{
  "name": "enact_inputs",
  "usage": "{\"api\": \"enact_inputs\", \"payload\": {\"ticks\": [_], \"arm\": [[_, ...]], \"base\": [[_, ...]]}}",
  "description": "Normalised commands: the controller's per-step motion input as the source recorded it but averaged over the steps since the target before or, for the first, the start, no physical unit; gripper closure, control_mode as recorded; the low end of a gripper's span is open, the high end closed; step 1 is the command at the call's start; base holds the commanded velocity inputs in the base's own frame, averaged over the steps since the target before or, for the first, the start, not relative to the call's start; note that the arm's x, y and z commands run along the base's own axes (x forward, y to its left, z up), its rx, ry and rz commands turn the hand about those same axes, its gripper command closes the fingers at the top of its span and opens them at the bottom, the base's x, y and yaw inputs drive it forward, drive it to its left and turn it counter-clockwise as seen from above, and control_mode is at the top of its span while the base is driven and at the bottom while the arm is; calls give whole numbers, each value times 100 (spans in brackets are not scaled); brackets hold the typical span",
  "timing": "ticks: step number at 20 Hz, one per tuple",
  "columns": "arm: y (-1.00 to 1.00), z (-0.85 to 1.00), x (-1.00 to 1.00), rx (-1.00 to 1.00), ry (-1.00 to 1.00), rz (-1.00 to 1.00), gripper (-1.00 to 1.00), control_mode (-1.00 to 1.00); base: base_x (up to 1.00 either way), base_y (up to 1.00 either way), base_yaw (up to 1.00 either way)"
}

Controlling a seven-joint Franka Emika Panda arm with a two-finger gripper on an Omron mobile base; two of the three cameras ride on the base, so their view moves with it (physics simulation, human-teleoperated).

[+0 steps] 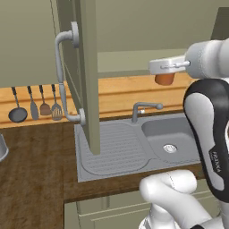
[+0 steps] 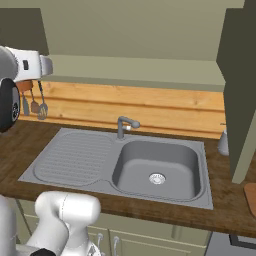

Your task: From the different types of pastries on the counter, select a croissant and place it on the cutting board. Then retrieve a jar of jam from the cabinet and place it alongside the croissant on the cutting board.

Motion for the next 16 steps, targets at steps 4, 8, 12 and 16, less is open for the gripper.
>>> {"api": "enact_inputs", "payload": {"ticks": [4,8,12,16], "arm": [[1,0,-46,2,0,0,100,-100],[2,0,-10,1,0,0,100,100],[0,0,0,0,0,0,100,100],[0,0,0,0,0,0,100,100]], "base": [[0,0,0],[-6,0,0],[-68,-5,-4],[-90,-8,-5]]}}
